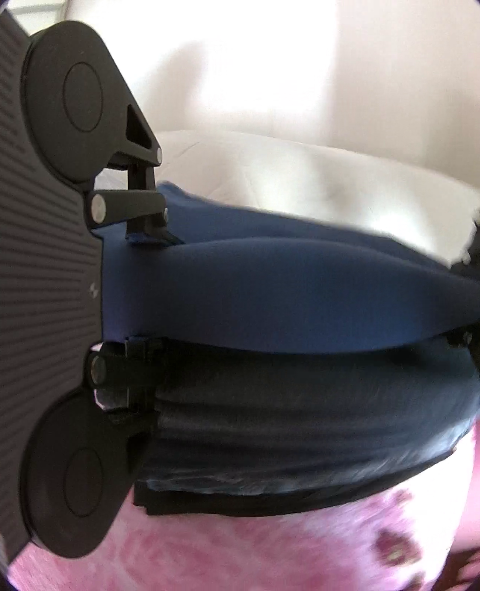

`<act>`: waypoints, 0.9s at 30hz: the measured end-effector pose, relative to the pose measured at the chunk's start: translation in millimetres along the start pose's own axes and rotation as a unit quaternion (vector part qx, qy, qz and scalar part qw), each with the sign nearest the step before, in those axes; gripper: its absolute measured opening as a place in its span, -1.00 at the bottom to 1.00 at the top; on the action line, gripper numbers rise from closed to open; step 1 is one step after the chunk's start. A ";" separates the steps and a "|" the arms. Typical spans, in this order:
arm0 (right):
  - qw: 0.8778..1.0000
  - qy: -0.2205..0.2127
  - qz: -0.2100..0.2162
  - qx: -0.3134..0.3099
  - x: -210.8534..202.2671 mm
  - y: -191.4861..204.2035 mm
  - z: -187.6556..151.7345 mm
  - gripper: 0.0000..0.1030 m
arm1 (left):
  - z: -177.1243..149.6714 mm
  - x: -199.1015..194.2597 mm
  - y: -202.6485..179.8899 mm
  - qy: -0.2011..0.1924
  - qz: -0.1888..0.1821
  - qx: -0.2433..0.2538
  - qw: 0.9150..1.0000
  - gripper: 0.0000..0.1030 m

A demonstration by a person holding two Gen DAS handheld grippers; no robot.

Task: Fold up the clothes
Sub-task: 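Lower the vest onto the top of the folded clothes stack with both grippers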

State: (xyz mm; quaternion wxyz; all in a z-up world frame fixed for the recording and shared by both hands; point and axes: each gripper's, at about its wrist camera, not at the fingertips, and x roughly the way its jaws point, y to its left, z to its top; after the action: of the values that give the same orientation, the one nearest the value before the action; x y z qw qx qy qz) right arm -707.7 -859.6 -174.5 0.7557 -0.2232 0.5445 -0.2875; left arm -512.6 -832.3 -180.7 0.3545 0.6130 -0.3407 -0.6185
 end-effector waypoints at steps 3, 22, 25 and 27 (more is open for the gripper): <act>1.000 -0.001 -0.015 -0.019 -1.3 5.2 -3.5 -0.40 | -3.8 -7.8 2.7 -0.002 0.013 0.005 1.000 -0.18; 1.000 0.010 0.002 0.002 -15.5 2.1 -9.1 -0.54 | -13.2 -50.3 11.9 0.003 -0.024 -0.034 0.999 -0.29; 1.000 0.013 0.005 0.001 -18.3 3.9 -9.6 -0.51 | -13.8 -46.6 -3.2 0.004 -0.002 0.001 1.000 -0.27; 1.000 0.014 0.006 0.000 -20.6 4.5 -10.2 -0.47 | -18.5 -52.7 4.8 0.002 0.000 -0.012 1.000 -0.21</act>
State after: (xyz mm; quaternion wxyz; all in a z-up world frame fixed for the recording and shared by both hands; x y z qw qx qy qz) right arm -721.5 -842.6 -166.3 0.7495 -0.2158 0.5564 -0.2865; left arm -494.1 -789.4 -149.7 0.3626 0.6101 -0.3330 -0.6208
